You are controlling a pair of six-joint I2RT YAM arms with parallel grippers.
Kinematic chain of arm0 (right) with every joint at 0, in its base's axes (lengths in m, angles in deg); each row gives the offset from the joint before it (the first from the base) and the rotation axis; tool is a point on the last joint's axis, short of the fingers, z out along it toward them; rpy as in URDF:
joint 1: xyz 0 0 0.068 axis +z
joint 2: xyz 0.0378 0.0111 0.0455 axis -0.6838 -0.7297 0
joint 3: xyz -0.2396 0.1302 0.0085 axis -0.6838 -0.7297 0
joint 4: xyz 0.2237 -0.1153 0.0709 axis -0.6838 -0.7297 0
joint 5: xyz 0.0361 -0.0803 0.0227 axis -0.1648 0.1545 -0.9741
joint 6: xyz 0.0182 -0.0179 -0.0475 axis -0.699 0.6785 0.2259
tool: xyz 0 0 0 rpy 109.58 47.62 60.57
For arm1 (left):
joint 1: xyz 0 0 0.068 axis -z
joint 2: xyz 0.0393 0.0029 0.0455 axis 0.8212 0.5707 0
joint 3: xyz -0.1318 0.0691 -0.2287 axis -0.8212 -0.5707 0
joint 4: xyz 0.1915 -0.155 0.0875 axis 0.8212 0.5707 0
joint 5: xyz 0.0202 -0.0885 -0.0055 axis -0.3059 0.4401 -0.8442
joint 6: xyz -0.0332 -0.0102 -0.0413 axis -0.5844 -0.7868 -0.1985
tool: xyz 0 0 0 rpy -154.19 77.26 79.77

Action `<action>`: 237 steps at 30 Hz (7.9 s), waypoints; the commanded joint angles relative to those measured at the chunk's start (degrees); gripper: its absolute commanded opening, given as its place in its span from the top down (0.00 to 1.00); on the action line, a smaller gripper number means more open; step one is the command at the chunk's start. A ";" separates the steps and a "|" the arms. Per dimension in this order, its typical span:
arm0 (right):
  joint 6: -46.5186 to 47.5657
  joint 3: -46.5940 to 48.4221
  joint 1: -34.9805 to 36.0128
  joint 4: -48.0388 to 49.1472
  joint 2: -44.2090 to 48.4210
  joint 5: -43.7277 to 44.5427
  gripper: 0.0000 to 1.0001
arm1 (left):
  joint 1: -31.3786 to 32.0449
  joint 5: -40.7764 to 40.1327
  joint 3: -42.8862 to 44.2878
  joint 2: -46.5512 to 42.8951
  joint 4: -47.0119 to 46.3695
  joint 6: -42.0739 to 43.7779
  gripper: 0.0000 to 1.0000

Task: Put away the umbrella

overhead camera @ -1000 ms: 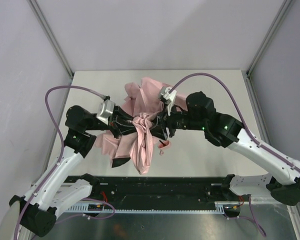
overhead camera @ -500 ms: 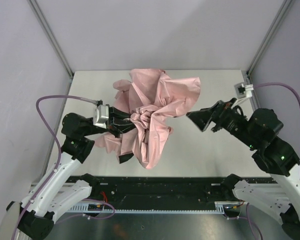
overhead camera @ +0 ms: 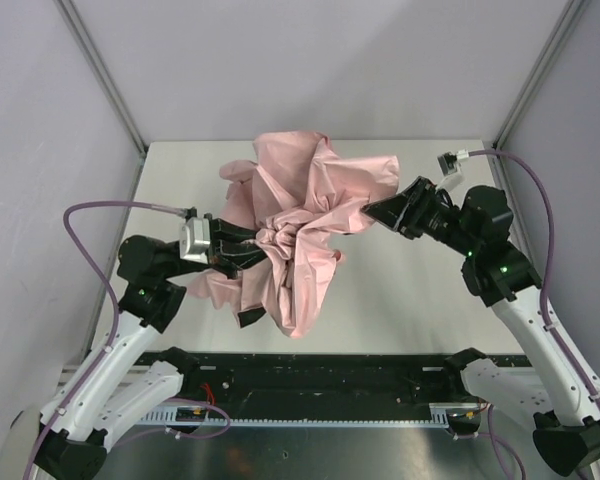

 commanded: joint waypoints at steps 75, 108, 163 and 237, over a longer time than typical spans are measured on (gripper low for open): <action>6.73 -9.40 34.06 37.23 -10.38 5.98 0.98 | -6.13 -22.20 -12.39 1.53 -32.22 -30.57 1.00; 46.11 18.27 16.53 -6.05 -12.66 -8.47 0.05 | -6.02 0.76 -6.41 11.95 -32.31 -35.68 1.00; 40.57 9.93 27.90 3.96 -22.21 -5.42 0.22 | 5.79 -5.89 -1.63 6.98 -34.67 -31.81 1.00; 6.83 -11.10 -2.65 37.18 0.02 -37.41 1.00 | 10.97 -6.44 1.25 29.95 -4.89 -25.09 0.75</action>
